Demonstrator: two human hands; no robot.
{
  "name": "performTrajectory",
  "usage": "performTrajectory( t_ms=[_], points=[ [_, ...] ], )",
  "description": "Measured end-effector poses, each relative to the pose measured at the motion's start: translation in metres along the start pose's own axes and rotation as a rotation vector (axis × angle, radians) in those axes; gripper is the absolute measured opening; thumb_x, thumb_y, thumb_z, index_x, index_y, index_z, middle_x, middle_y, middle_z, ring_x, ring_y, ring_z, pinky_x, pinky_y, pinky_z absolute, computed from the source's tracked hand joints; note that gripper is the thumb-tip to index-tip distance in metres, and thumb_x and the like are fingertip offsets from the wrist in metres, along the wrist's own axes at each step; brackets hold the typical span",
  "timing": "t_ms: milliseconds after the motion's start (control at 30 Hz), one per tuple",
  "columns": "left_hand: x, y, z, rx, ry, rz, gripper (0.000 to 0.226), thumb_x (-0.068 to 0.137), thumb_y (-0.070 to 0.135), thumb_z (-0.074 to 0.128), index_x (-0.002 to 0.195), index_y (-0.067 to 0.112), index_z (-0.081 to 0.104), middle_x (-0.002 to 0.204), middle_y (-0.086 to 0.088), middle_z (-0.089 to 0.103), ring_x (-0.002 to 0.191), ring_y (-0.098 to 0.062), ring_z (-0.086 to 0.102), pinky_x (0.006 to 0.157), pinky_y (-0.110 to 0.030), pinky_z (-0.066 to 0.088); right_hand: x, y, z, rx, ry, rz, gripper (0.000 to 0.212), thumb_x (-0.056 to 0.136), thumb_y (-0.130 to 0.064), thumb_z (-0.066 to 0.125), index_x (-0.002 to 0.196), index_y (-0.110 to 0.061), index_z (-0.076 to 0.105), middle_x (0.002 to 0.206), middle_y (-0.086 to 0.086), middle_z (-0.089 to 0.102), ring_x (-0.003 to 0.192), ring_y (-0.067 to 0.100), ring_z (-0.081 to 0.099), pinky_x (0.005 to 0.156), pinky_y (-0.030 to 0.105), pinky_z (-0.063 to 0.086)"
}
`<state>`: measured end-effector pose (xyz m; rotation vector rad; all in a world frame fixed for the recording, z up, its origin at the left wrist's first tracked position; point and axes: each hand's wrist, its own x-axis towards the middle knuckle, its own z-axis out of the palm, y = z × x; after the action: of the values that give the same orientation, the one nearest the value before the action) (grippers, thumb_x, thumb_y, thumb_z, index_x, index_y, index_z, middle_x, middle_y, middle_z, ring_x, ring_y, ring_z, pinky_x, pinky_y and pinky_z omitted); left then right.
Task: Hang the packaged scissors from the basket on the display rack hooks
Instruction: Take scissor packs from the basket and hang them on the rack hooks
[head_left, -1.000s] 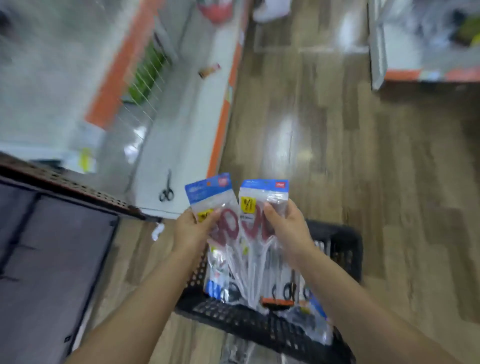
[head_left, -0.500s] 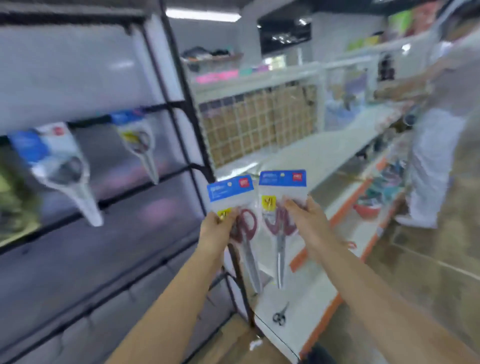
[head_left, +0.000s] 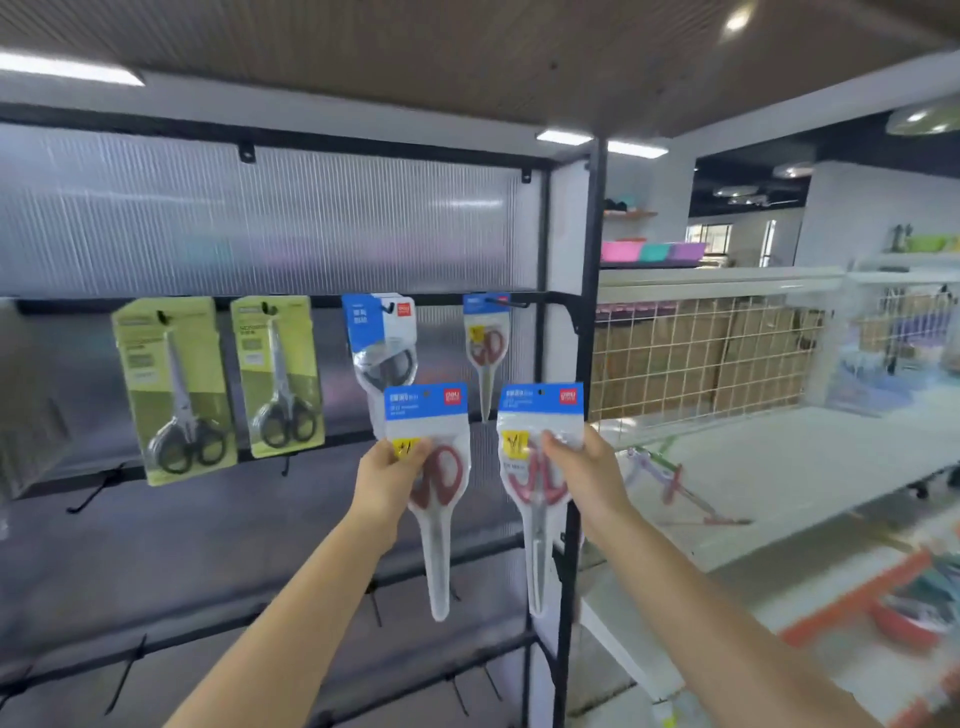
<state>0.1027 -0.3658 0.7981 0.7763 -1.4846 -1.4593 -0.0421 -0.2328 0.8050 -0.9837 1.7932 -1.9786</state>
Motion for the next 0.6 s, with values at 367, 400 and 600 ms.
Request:
performTrajectory(
  t_ms=[367, 400, 600],
  points=[
    [0.068, -0.004, 0.04, 0.018, -0.021, -0.012, 0.02, 0.091, 0.027, 0.06, 0.098, 0.008, 0.055, 0.089, -0.003, 0.062, 0.079, -0.015, 0.058, 0.068, -0.025, 0.045, 0.072, -0.015, 0.015, -0.005, 0.09, 0.002, 0.009, 0.09, -0.016, 0.061, 0.098, -0.018, 0.062, 0.094, -0.001, 0.065, 0.079, 0.012, 0.059, 0.058, 0.019, 0.042],
    [0.074, -0.001, 0.045, 0.013, -0.031, 0.007, 0.017, 0.091, 0.026, 0.06, 0.094, 0.01, 0.055, 0.084, 0.0, 0.061, 0.076, -0.013, 0.057, 0.064, -0.024, 0.045, 0.081, -0.018, 0.015, 0.01, 0.119, 0.001, 0.007, 0.09, -0.017, 0.062, 0.097, -0.018, 0.062, 0.091, -0.001, 0.065, 0.079, 0.013, 0.059, 0.057, 0.019, 0.042],
    [0.115, 0.009, 0.064, -0.017, -0.098, 0.053, 0.012, 0.091, 0.022, 0.061, 0.091, 0.011, 0.057, 0.087, -0.004, 0.064, 0.085, -0.022, 0.061, 0.072, -0.029, 0.05, 0.127, -0.032, 0.019, 0.072, 0.266, -0.054, 0.021, 0.09, -0.026, 0.062, 0.096, -0.006, 0.067, 0.077, -0.004, 0.064, 0.067, 0.006, 0.056, 0.054, 0.012, 0.043]
  ],
)
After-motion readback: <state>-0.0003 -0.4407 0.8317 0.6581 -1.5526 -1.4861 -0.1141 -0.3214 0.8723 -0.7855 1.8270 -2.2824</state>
